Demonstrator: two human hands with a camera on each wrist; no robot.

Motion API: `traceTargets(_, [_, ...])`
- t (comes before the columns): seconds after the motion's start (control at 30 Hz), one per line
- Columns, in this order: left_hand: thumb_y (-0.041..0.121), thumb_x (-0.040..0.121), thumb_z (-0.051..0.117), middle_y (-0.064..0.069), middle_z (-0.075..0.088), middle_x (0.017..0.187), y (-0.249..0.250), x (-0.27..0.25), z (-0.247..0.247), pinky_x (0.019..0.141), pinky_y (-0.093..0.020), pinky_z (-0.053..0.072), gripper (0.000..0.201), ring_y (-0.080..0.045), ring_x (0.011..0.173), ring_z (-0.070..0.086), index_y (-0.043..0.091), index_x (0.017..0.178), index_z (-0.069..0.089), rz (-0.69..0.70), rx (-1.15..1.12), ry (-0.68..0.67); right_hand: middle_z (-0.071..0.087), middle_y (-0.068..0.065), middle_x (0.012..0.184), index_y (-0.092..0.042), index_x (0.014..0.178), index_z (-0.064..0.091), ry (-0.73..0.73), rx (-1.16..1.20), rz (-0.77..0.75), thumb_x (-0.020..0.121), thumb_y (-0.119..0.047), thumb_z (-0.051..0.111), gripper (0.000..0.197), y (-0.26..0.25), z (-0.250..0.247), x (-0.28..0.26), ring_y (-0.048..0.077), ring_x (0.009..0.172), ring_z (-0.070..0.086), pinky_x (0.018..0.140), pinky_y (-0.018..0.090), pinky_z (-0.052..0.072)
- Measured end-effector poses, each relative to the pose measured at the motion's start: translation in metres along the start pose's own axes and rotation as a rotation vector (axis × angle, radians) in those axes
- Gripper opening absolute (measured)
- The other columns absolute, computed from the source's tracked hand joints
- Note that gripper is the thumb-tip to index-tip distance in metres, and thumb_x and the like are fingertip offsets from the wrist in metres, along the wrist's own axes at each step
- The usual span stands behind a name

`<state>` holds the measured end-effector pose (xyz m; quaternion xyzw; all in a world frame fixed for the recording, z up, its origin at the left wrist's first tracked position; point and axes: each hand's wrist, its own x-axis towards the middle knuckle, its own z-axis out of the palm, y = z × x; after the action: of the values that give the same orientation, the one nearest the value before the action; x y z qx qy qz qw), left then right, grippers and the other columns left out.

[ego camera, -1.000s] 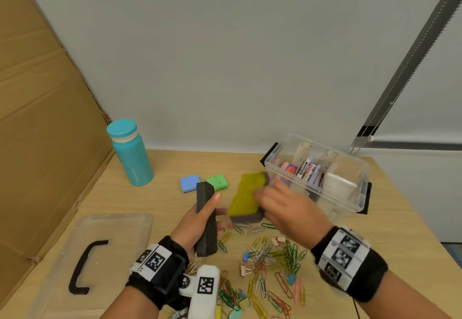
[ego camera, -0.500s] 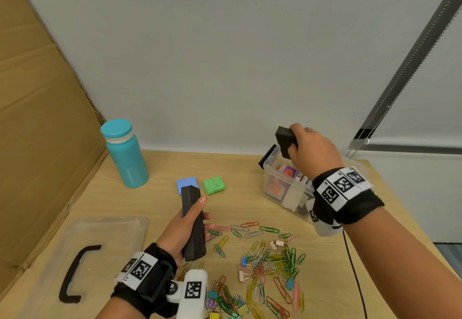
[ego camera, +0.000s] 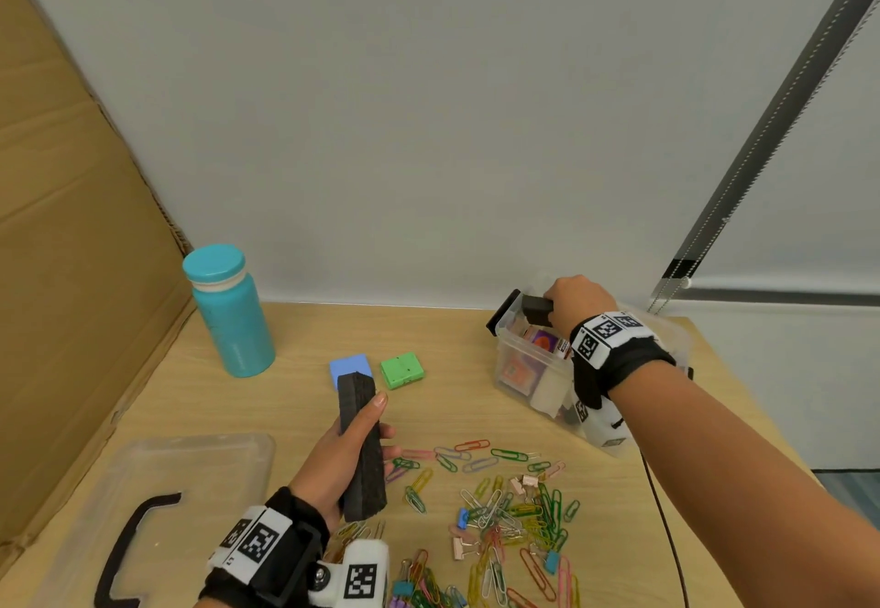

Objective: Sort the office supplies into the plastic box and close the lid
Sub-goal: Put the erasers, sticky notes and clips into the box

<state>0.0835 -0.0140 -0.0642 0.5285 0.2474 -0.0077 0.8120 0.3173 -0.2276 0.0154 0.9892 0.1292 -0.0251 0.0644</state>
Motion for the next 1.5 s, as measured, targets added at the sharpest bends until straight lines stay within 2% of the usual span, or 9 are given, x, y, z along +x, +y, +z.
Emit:
traceTargets(0.27, [0.038, 0.086, 0.061, -0.01, 0.057, 0.09, 0.0, -0.003, 0.005, 0.058, -0.03, 0.052, 0.037, -0.023, 0.075, 0.059, 0.013, 0.112, 0.056, -0.026, -0.007, -0.013, 0.055, 0.003, 0.072, -0.015, 0.065, 0.052, -0.213, -0.008, -0.035, 0.091, -0.022, 0.049, 0.027, -0.006, 0.029, 0.005, 0.024, 0.075, 0.056, 0.069, 0.03, 0.046])
traceTargets(0.53, [0.041, 0.085, 0.061, -0.009, 0.056, 0.085, 0.003, -0.009, 0.001, 0.064, -0.034, 0.048, 0.034, -0.023, 0.073, 0.059, 0.013, 0.103, 0.057, -0.006, 0.039, 0.021, 0.06, -0.006, 0.081, -0.026, 0.078, 0.069, -0.304, 0.056, -0.217, 0.086, -0.008, 0.049, 0.028, -0.004, 0.02, -0.003, 0.018, 0.079, 0.059, 0.082, 0.029, 0.05])
traceTargets(0.7, [0.044, 0.088, 0.057, -0.006, 0.047, 0.085, 0.003, -0.007, 0.006, 0.066, -0.032, 0.044, 0.036, -0.02, 0.072, 0.05, 0.013, 0.103, 0.05, -0.013, 0.035, 0.043, 0.068, -0.008, 0.108, -0.027, 0.105, 0.069, -0.032, 0.206, -0.315, 0.093, -0.02, 0.049, 0.024, 0.007, 0.017, -0.033, 0.012, 0.098, 0.059, 0.107, 0.035, 0.037])
traceTargets(0.8, [0.044, 0.073, 0.057, -0.005, 0.044, 0.087, 0.007, -0.006, 0.017, 0.063, -0.031, 0.044, 0.051, -0.019, 0.074, 0.047, 0.017, 0.114, 0.046, 0.001, 0.083, -0.016, 0.062, -0.006, 0.12, -0.026, 0.119, 0.061, 0.24, 0.27, -0.407, 0.094, -0.023, 0.049, 0.028, 0.011, 0.017, -0.061, 0.016, 0.108, 0.056, 0.096, 0.031, 0.044])
traceTargets(0.9, [0.036, 0.087, 0.061, -0.004, 0.054, 0.097, 0.018, -0.006, 0.042, 0.061, -0.025, 0.051, 0.044, -0.017, 0.08, 0.056, 0.025, 0.125, 0.044, 0.078, 0.291, -0.097, 0.055, -0.003, 0.131, -0.022, 0.13, 0.052, 0.491, 0.308, -0.545, 0.089, -0.019, 0.054, 0.041, 0.005, 0.013, -0.099, 0.016, 0.112, 0.056, 0.095, 0.031, 0.048])
traceTargets(1.1, [0.024, 0.094, 0.054, 0.0, 0.063, 0.113, 0.044, 0.012, 0.112, 0.091, -0.035, 0.052, 0.032, -0.016, 0.099, 0.064, 0.021, 0.125, 0.048, 0.267, 0.384, -0.196, 0.025, 0.007, 0.155, -0.025, 0.142, 0.028, 0.501, 0.224, -0.789, 0.079, -0.034, 0.06, 0.071, -0.008, 0.035, -0.149, 0.025, 0.117, 0.053, 0.092, 0.034, 0.05])
traceTargets(1.27, [0.008, 0.101, 0.034, -0.012, 0.062, 0.106, 0.058, 0.037, 0.163, 0.091, -0.037, 0.049, 0.03, -0.022, 0.089, 0.062, 0.004, 0.124, 0.053, 0.119, 0.23, -0.316, 0.048, 0.009, 0.137, -0.018, 0.127, 0.046, 0.608, 0.206, -0.566, 0.066, -0.016, 0.078, 0.069, 0.018, 0.042, -0.13, 0.03, 0.102, 0.061, 0.063, 0.035, 0.059])
traceTargets(1.37, [0.014, 0.1, 0.033, -0.016, 0.062, 0.116, 0.053, 0.069, 0.171, 0.097, -0.039, 0.045, 0.034, -0.032, 0.106, 0.059, 0.002, 0.123, 0.055, 0.325, 0.686, -0.244, 0.053, 0.006, 0.13, -0.017, 0.124, 0.048, 0.597, 0.29, -0.422, 0.069, -0.009, 0.077, 0.062, 0.039, 0.033, -0.114, 0.03, 0.096, 0.064, 0.055, 0.037, 0.057])
traceTargets(1.5, [0.029, 0.1, 0.029, -0.014, 0.039, 0.133, 0.035, 0.097, 0.16, 0.104, -0.041, 0.038, 0.041, -0.032, 0.122, 0.041, 0.012, 0.135, 0.044, 0.383, 1.372, -0.023, 0.043, -0.005, 0.126, -0.018, 0.127, 0.042, 0.564, 0.648, -0.242, 0.095, -0.024, 0.05, 0.033, 0.046, 0.013, -0.101, 0.014, 0.083, 0.059, 0.066, 0.031, 0.052])
